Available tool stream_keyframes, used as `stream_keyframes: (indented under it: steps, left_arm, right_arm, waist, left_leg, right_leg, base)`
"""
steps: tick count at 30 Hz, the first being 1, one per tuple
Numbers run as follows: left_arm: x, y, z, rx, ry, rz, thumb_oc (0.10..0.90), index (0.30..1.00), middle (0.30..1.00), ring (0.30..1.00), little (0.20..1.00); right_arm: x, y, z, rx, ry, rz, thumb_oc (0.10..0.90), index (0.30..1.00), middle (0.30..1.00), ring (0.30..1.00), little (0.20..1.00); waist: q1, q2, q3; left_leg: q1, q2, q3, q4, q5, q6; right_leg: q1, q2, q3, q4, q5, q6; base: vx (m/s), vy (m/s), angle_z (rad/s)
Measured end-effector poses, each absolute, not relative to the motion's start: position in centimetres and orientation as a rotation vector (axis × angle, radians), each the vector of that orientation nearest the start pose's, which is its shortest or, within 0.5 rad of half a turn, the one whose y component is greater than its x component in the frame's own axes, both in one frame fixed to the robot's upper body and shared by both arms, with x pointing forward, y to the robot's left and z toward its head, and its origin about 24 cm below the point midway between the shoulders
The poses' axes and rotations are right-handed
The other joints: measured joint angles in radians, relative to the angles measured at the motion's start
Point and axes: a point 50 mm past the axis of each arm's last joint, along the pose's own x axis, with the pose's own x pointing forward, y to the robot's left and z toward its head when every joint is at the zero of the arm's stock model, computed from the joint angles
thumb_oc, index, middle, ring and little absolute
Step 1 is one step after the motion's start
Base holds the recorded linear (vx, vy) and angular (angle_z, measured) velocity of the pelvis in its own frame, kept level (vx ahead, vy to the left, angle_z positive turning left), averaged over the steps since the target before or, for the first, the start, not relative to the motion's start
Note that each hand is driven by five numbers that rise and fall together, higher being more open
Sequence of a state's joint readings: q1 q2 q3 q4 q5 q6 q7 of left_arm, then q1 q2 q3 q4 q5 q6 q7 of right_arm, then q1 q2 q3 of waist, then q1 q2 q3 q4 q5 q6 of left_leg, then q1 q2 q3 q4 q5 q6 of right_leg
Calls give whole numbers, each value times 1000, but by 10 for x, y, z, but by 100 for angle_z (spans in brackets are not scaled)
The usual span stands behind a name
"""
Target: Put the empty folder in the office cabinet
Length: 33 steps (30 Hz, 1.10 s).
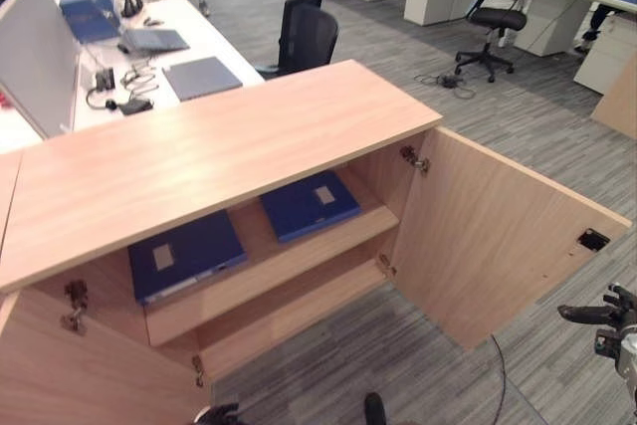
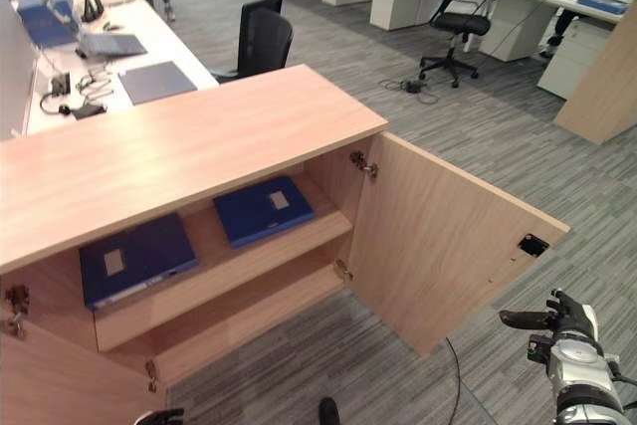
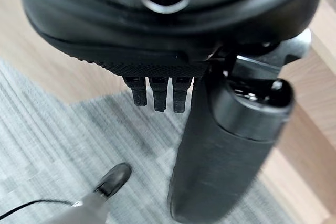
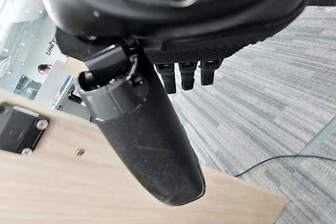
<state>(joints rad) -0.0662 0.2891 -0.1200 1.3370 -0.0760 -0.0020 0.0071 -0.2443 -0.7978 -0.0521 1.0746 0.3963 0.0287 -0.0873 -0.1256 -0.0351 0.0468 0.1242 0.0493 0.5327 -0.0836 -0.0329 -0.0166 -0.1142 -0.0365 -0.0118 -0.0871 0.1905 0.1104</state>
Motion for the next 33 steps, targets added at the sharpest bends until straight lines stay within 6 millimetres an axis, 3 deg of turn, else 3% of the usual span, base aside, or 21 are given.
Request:
stream_keyframes:
  steps: [5,9,14,23,33]
  left_arm:
    - [84,261,-157,258,1289,163,800,900,900,900,900]
    - [71,263,-159,223,1319,201,800,900,900,900,900]
    - [68,263,-160,214,1323,204,800,900,900,900,900]
    - [77,259,-159,221,1296,156,800,900,900,900,900]
    - [51,261,-163,217,1365,165,800,900,900,900,900]
  right_arm:
    - [187,-453,32,-326,625,-794,800,900,900,900,900]
    - [189,-463,49,-324,577,-829,800,900,900,900,900]
    - [206,-459,61,-237,494,-801,800,900,900,900,900]
    - [220,-459,78,-105,375,-787,800,900,900,900,900]
    - [237,-456,95,-37,311,-701,800,900,900,900,900]
  waist:
    - [-8,16,21]
    - [-9,28,28]
    - [-2,43,31]
    - [20,43,31]
    - [32,52,30]
  left_leg:
    - [-3,1,-23,0,4,-2]
    - [-1,2,-29,0,6,-5]
    - [0,2,-33,0,7,-5]
    - [-9,4,-66,0,13,1]
    - [-17,3,-80,0,17,2]
  right_leg:
    - [6,-3,-22,0,-5,-7]
    - [10,-3,-27,0,-6,-9]
    - [13,-4,-31,-1,-6,-10]
    - [19,-10,-61,0,-10,-14]
    - [19,-16,-78,0,-12,-18]
  base:
    - [-16,-70,12]
    - [-9,-48,5]
    - [-7,-53,2]
    - [-23,-52,11]
    - [-9,-23,5]
